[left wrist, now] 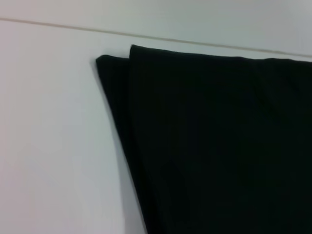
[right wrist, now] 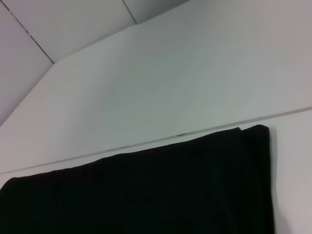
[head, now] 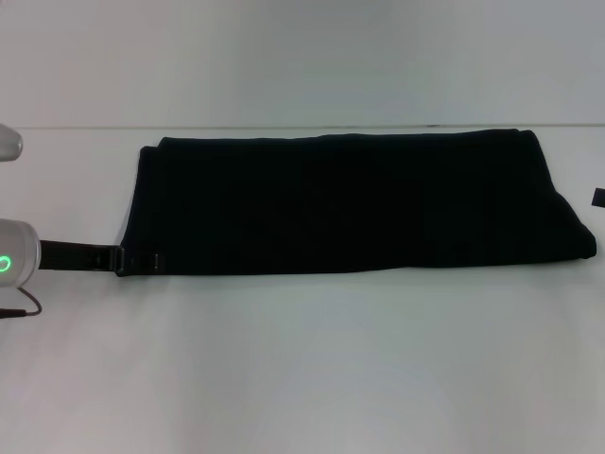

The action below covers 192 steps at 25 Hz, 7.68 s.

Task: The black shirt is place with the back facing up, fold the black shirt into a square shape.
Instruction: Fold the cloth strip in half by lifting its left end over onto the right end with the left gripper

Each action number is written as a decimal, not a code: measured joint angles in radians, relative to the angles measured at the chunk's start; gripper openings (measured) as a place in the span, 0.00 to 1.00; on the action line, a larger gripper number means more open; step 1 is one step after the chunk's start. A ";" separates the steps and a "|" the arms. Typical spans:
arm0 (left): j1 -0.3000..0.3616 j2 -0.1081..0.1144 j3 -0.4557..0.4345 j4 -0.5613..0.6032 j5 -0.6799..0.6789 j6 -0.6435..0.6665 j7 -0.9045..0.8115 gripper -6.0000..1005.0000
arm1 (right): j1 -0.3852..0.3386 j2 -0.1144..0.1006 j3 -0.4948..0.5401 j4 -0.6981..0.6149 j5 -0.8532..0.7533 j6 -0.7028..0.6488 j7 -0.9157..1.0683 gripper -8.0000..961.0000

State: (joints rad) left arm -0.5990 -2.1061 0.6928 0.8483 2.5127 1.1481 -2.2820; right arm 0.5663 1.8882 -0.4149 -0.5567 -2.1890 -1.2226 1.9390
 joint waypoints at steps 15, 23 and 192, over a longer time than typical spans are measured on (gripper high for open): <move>-0.002 0.006 0.001 0.004 0.002 -0.024 0.020 0.46 | -0.004 -0.003 -0.002 0.002 -0.016 0.016 0.013 0.64; -0.011 0.006 0.002 0.003 0.003 -0.025 0.029 0.26 | 0.021 0.014 -0.003 0.013 -0.101 0.079 0.053 0.64; -0.071 0.078 -0.426 -0.300 -0.006 0.021 -0.651 0.87 | 0.185 0.054 -0.057 -0.091 0.058 -0.143 -0.237 0.96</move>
State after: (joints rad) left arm -0.6702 -2.0284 0.2667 0.5486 2.5071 1.1689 -2.9330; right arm 0.7515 1.9420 -0.4716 -0.6473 -2.1306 -1.3657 1.7022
